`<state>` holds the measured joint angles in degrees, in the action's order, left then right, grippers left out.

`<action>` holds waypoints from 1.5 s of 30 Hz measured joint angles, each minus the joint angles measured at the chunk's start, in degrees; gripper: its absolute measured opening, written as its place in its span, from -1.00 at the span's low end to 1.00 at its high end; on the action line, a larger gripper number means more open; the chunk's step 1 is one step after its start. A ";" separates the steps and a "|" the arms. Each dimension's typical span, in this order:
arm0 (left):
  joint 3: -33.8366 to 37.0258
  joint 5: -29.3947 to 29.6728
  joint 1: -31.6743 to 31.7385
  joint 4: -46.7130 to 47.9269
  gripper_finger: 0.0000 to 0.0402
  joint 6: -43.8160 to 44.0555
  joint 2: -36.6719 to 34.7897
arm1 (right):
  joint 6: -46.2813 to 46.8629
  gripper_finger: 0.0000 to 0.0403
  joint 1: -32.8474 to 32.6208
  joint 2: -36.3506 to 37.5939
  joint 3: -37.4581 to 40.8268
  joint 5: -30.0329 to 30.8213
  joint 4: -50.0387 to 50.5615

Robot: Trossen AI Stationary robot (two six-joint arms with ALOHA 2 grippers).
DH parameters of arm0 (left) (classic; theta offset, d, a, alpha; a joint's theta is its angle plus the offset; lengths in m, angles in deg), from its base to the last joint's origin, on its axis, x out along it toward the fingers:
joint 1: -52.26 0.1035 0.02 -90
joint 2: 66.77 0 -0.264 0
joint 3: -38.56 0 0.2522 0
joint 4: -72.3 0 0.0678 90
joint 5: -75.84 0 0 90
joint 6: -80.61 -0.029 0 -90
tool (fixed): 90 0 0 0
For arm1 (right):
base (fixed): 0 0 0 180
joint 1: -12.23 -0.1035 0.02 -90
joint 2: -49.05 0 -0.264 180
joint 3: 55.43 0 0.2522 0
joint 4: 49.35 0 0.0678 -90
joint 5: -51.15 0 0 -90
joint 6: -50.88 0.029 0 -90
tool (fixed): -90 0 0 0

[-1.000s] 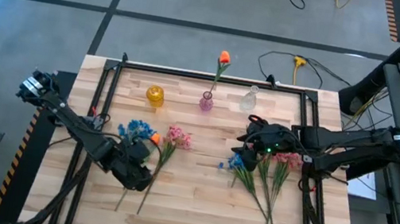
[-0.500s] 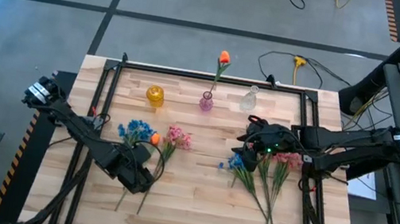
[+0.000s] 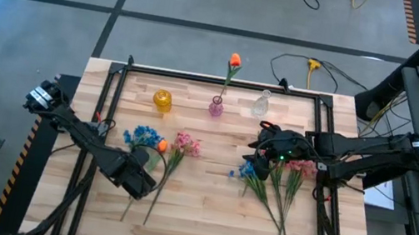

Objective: Sort flowers into vase by color
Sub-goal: Put the left blue flowers into the yellow vase

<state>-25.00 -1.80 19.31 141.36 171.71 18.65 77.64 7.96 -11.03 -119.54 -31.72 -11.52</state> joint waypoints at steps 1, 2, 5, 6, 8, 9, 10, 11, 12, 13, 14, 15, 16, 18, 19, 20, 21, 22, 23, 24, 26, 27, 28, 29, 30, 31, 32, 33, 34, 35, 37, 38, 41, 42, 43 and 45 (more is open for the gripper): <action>0.02 -0.18 -0.08 1.26 -0.01 0.59 0.00 | 0.00 0.16 0.00 0.00 0.00 0.00 0.02; 0.11 -0.33 -0.20 1.91 -0.02 1.17 0.00 | -0.02 0.16 0.00 0.00 0.00 0.00 0.02; 0.79 -0.40 -0.33 2.22 -0.05 1.60 0.00 | -0.52 0.16 0.00 0.00 0.00 0.01 0.04; 1.05 -0.43 -0.33 2.25 -0.07 1.62 0.00 | -0.57 0.16 0.00 0.00 0.00 0.01 0.04; 1.62 -0.43 -0.33 2.08 -0.11 1.90 0.00 | -0.58 0.16 0.00 0.00 0.00 0.02 0.04; 1.92 -0.43 -0.33 2.09 -0.13 2.14 0.00 | -0.63 0.16 0.00 0.00 0.00 0.02 0.04; 2.19 -0.42 -0.33 2.09 -0.15 2.46 0.00 | -0.69 0.16 0.00 0.00 0.02 0.04 0.04; 2.50 -0.41 -0.33 1.83 -0.16 2.63 0.00 | -0.78 0.16 0.00 0.00 0.04 0.06 0.02; 2.88 -0.41 -0.33 1.30 -0.18 2.71 0.00 | -0.79 0.16 0.00 0.00 0.10 0.07 0.03; 3.37 -0.41 -0.33 0.75 -0.19 2.76 0.00 | -0.79 0.16 0.00 0.00 0.18 0.07 0.03; 3.89 -0.39 -0.33 0.11 -0.21 2.84 0.00 | -0.79 0.16 0.00 0.00 0.28 0.07 0.05; 4.45 -0.39 -0.33 -0.66 -0.22 2.86 0.00 | -0.79 0.16 0.00 0.00 0.39 0.07 0.05; 5.10 -0.38 -0.33 -1.80 -0.22 2.89 0.00 | -0.79 0.16 0.00 0.00 0.47 0.07 0.06; 6.29 -0.37 -0.33 -3.78 -0.23 3.03 0.00 | -0.79 0.16 0.00 0.00 0.61 0.07 0.06; 6.76 -0.37 -0.33 -4.01 -0.24 3.47 0.00 | -0.79 0.16 0.00 0.00 0.63 0.07 0.07; 7.20 -0.35 -0.33 -4.05 -0.24 4.08 0.00 | -0.79 0.16 0.00 0.00 0.63 0.07 0.07; 7.59 -0.37 -0.33 -4.03 -0.24 4.50 0.00 | -0.79 0.16 0.00 0.00 0.63 0.06 0.06; 7.94 -0.35 -0.33 -4.03 -0.24 4.57 0.00 | -0.79 0.16 0.00 0.00 0.63 0.04 0.06; 8.19 -0.24 -0.33 -4.06 -0.24 4.58 0.00 | -0.74 0.16 0.00 0.00 0.63 0.05 0.06; 8.39 0.13 -0.33 -4.09 -0.24 4.58 0.00 | -0.71 0.16 0.00 0.00 0.63 0.04 0.06; 8.78 0.46 -0.33 -4.25 -0.28 4.60 0.00 | -0.70 0.16 0.00 0.00 0.63 0.04 0.06; 8.98 0.54 -0.33 -4.22 -0.30 4.61 0.00 | -0.69 0.16 0.00 0.00 0.63 0.04 0.06; 9.13 0.56 -0.33 -4.22 -0.34 4.61 0.00 | -0.68 0.16 0.00 0.00 0.63 0.04 0.06; 9.21 0.57 -0.33 -4.26 -0.39 4.61 0.00 | -0.68 0.16 0.00 0.00 0.63 0.04 0.06; 9.34 0.57 -0.33 -4.31 -0.44 4.61 0.00 | -0.66 0.16 0.00 0.00 0.63 0.04 0.06; 9.45 0.57 -0.33 -4.31 -0.50 4.66 0.00 | -0.63 0.16 0.00 0.00 0.63 0.04 0.06; 9.55 0.57 -0.33 -4.29 -0.56 4.92 0.00 | -0.63 0.16 0.00 0.00 0.63 0.04 0.06; 9.64 0.57 -0.33 -4.31 -0.62 5.10 0.00 | -0.65 0.16 0.00 0.00 0.63 0.02 0.06; 9.75 0.57 -0.33 -4.45 -0.68 5.42 0.00 | -0.63 0.16 0.00 0.00 0.63 0.03 0.06; 9.85 0.57 -0.33 -4.50 -0.74 5.60 0.00 | -0.63 0.16 0.00 0.00 0.63 0.02 0.06; 9.88 0.57 -0.33 -4.52 -0.86 5.68 0.00 | -0.63 0.16 0.00 0.00 0.63 0.02 0.06; 9.88 0.57 -0.33 -4.55 -0.91 5.70 0.00 | -0.63 0.16 0.00 0.00 0.63 0.02 0.06; 9.88 0.57 -0.33 -4.55 -0.97 5.88 0.00 | -0.63 0.16 0.00 0.00 0.63 0.02 0.06; 9.88 0.57 -0.33 -4.53 -0.97 5.94 0.00 | -0.63 0.16 0.00 0.00 0.63 0.02 0.06; 9.88 0.59 -0.33 -4.53 -0.97 6.09 0.00 | -0.65 0.16 0.00 0.00 0.63 0.02 0.06; 9.88 0.63 -0.33 -4.32 -0.98 6.34 0.00 | -0.68 0.16 0.00 0.00 0.63 0.02 0.06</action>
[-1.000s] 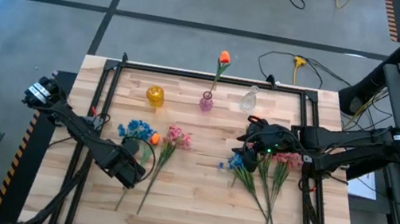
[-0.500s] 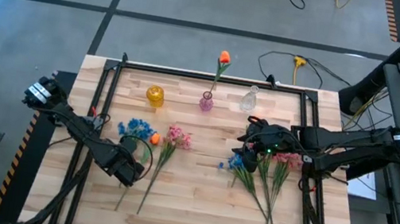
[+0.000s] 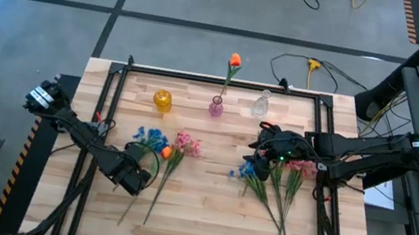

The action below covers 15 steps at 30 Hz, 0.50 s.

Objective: Sort flowers into vase by color
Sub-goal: Put the left blue flowers into the yellow vase

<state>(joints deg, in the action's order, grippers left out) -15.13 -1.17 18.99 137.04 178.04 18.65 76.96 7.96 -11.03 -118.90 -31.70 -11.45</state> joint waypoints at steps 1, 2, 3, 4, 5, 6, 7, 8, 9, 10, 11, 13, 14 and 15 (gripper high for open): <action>0.00 0.04 0.00 0.16 -0.99 0.10 0.00 | 0.00 0.16 0.00 0.00 0.00 0.00 0.00; 0.00 0.17 0.00 0.39 -0.99 0.15 0.00 | 0.00 0.16 0.00 0.00 0.00 0.00 0.00; 0.00 0.63 -0.04 0.52 -0.99 0.14 -0.04 | 0.00 0.16 0.00 0.00 0.00 0.00 0.00; -0.01 1.16 -0.10 0.58 -0.99 0.05 -0.15 | -0.02 0.16 0.00 0.00 0.00 0.00 0.00; -0.23 1.58 -0.20 0.78 -0.99 -0.20 -0.30 | -0.02 0.16 0.00 0.00 0.00 0.00 0.00; -0.62 2.19 -0.23 1.08 -0.99 -0.59 -0.54 | -0.02 0.16 0.00 0.00 0.00 -0.02 0.02; -1.03 2.65 -0.33 1.30 -1.00 -1.00 -1.00 | -0.04 0.16 0.00 0.00 0.00 0.00 0.02; -1.69 3.24 -0.42 2.06 -1.00 -1.31 -1.57 | -0.04 0.16 0.00 0.00 0.00 -0.02 0.02; -2.19 4.24 -0.55 2.90 -1.00 -1.46 -2.32 | -0.04 0.16 0.00 0.00 0.00 -0.02 0.02; -2.84 5.27 -0.73 4.21 -1.00 -1.65 -3.12 | -0.04 0.16 0.00 0.00 0.00 -0.02 0.02; -3.49 6.67 -0.89 5.32 -1.00 -1.86 -4.00 | -0.06 0.16 0.00 0.00 0.00 -0.02 0.02; -5.00 10.34 -1.27 6.69 -1.00 -2.89 -6.19 | -0.09 0.16 0.00 0.00 0.00 -0.02 0.02; -5.78 12.69 -1.36 7.04 -1.00 -4.01 -7.52 | -0.09 0.16 0.00 0.00 0.00 -0.02 0.02; -6.47 14.89 -1.45 7.10 -1.00 -5.44 -8.96 | -0.09 0.16 0.00 0.00 0.00 -0.02 0.02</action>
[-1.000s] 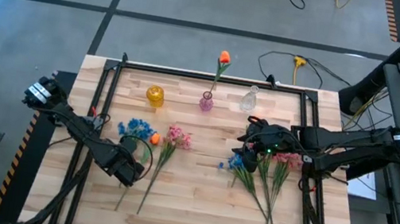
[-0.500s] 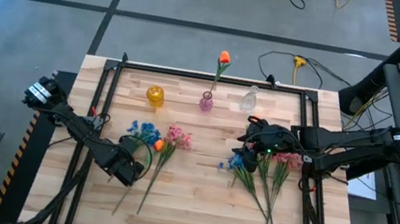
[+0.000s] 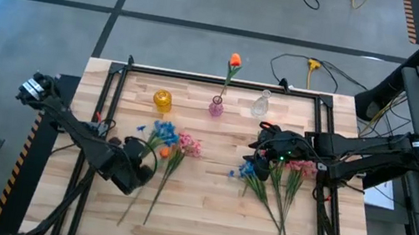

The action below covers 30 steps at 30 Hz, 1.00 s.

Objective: Sort flowers into vase by color
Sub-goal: Put the left blue flowers into the yellow vase

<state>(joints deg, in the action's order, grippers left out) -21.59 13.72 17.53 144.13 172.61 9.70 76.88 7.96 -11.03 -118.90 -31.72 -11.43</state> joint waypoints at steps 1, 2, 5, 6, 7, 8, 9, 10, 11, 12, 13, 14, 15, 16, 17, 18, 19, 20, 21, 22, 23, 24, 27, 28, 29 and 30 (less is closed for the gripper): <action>-0.76 2.36 0.01 -0.03 -1.00 -1.79 -1.39 | 0.00 0.16 0.00 0.00 0.00 0.00 0.00; -1.58 4.59 0.01 -0.09 -1.00 -3.62 -2.82 | -0.02 0.16 0.00 0.00 0.00 0.00 0.02; -4.11 12.32 0.01 -0.14 -1.00 -10.55 -6.99 | -0.03 0.16 0.00 0.00 0.00 0.00 0.02; -4.91 15.08 0.01 -0.11 -1.00 -13.12 -8.20 | -0.04 0.16 0.00 0.00 0.00 0.00 0.02; -5.75 17.98 0.01 -0.17 -1.00 -15.81 -9.35 | -0.05 0.16 0.00 0.00 0.00 0.01 0.02; -6.57 20.74 0.01 -0.30 -1.00 -18.31 -10.43 | -0.10 0.16 0.00 0.00 0.00 0.00 0.02; -7.35 23.40 0.01 -0.48 -1.00 -20.61 -11.48 | -0.14 0.16 0.00 0.00 0.00 0.02 0.02; -8.10 26.08 0.02 -0.83 -1.00 -22.82 -12.43 | -0.18 0.16 0.00 0.00 0.00 0.00 0.00; -8.56 28.80 0.02 -1.57 -1.00 -25.07 -13.25 | -0.27 0.16 0.00 0.00 0.02 0.10 0.02; -8.91 31.39 0.04 -2.48 -1.00 -27.63 -14.11 | -0.37 0.16 0.00 0.00 0.02 0.23 0.02; -9.19 33.54 0.05 -3.53 -1.00 -30.27 -14.94 | -0.48 0.16 0.00 0.00 0.02 0.35 0.00; -9.30 35.41 0.10 -4.86 -1.00 -32.81 -15.82 | -0.56 0.16 0.00 0.00 0.02 0.38 0.00; -9.31 37.03 0.17 -6.30 -1.00 -35.36 -16.70 | -0.64 0.16 0.00 0.00 0.02 0.39 -0.02; -9.29 38.50 0.23 -7.92 -1.00 -38.04 -17.42 | -0.80 0.16 0.00 0.00 0.02 0.42 -0.06; -9.19 39.23 0.23 -9.79 -1.00 -40.89 -18.09 | -1.12 0.16 0.00 0.00 0.04 0.40 -0.19; -9.05 39.47 0.28 -11.70 -1.00 -43.37 -18.70 | -1.23 0.16 0.00 0.00 0.04 0.39 -0.42; -8.94 39.54 0.37 -13.89 -1.00 -46.16 -19.13 | -1.31 0.16 0.00 0.00 0.04 0.42 -0.55; -8.82 39.36 0.43 -16.79 -1.00 -49.53 -19.42 | -1.33 0.16 0.00 0.00 0.04 0.42 -0.61; -8.67 38.42 0.51 -20.12 -1.00 -53.30 -19.65 | -1.45 0.16 0.00 0.00 0.04 0.42 -0.67; -8.46 36.91 0.51 -23.70 -1.00 -57.55 -19.79 | -1.62 0.16 0.00 0.00 0.04 0.42 -0.82; -8.20 34.74 0.51 -28.02 -1.00 -62.45 -19.83 | -1.82 0.16 0.00 -0.01 0.04 0.42 -0.89; -7.83 32.36 0.52 -32.98 -1.00 -67.60 -19.82 | -1.93 0.16 0.00 -0.02 0.04 0.42 -0.90; -6.01 22.32 1.19 -49.69 -1.00 -83.53 -19.46 | -2.16 0.16 0.00 -0.02 0.04 0.44 -0.92; -5.33 18.77 1.62 -54.64 -1.00 -88.25 -19.38 | -2.23 0.16 0.00 -0.01 0.04 0.44 -0.93; -4.59 15.68 2.15 -59.09 -1.00 -92.67 -19.32 | -2.24 0.16 0.00 -0.02 0.04 0.44 -1.03; -3.72 13.45 2.77 -63.13 -1.00 -96.57 -19.28 | -2.25 0.16 0.00 -0.01 0.04 0.45 -1.08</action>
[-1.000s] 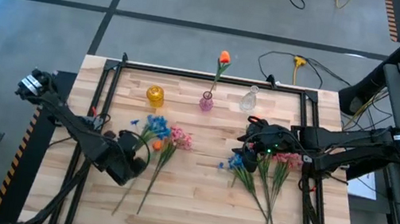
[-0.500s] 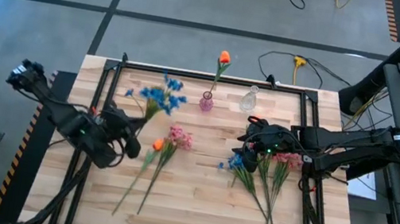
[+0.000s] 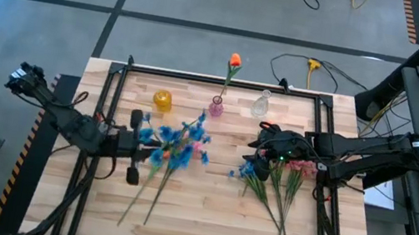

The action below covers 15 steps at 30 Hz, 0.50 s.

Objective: Sort flowers into vase by color
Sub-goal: Put the left blue flowers into the yellow vase

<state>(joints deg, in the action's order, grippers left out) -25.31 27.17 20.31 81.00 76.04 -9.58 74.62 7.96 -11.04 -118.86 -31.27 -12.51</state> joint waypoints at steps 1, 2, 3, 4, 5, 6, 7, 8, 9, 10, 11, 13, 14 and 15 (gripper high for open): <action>1.04 -1.42 0.65 -3.59 -1.00 -3.12 -0.01 | 0.00 0.16 0.00 0.00 0.00 -0.01 -0.01; 2.13 -1.96 1.34 -6.24 -1.00 -5.86 -0.07 | 0.00 0.16 0.00 -0.01 0.00 0.01 -0.02; 3.25 -2.00 2.20 -8.11 -1.00 -7.92 -0.11 | 0.01 0.16 0.00 0.00 0.00 0.01 -0.07; 4.37 -2.02 3.22 -9.77 -1.00 -9.24 -0.11 | 0.00 0.16 0.00 -0.01 0.00 0.01 -0.16; 5.69 -2.04 4.37 -11.45 -1.00 -10.01 -0.15 | 0.00 0.16 0.00 0.01 0.00 0.01 -0.33; 7.03 -1.94 5.68 -12.74 -1.00 -10.25 -0.24 | -0.21 0.16 0.00 -0.01 0.00 0.01 -0.65; 8.36 -1.76 7.04 -14.08 -1.00 -10.16 -0.30 | -0.43 0.16 0.00 -0.01 0.00 0.03 -1.25; 9.72 -1.78 8.53 -15.55 -1.00 -9.96 -0.43 | -0.69 0.16 0.00 -0.01 0.00 0.03 -1.78; 11.22 -1.77 10.05 -16.86 -1.00 -9.71 -0.69 | -0.89 0.16 0.00 0.01 0.00 0.04 -2.11; 12.80 -1.73 11.64 -18.30 -1.00 -9.39 -1.04 | -1.19 0.16 0.00 0.00 0.00 0.04 -2.39; 14.50 -1.73 13.20 -20.40 -1.00 -9.07 -1.40 | -1.33 0.16 0.00 -0.01 0.00 0.05 -2.85; 18.33 -1.67 16.77 -25.39 -1.00 -7.39 -2.55 | -1.50 0.16 0.00 -0.01 0.00 0.05 -3.25; 20.47 -1.64 18.64 -28.37 -1.00 -6.41 -3.28 | -1.79 0.16 0.00 -0.01 0.00 0.03 -3.35; 22.64 -1.55 20.41 -31.61 -1.00 -5.60 -3.98 | -1.90 0.16 0.00 -0.01 0.00 0.03 -3.48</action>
<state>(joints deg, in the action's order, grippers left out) -2.67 25.62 40.72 49.39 70.44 -13.56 72.73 7.96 -11.05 -118.86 -31.23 -15.99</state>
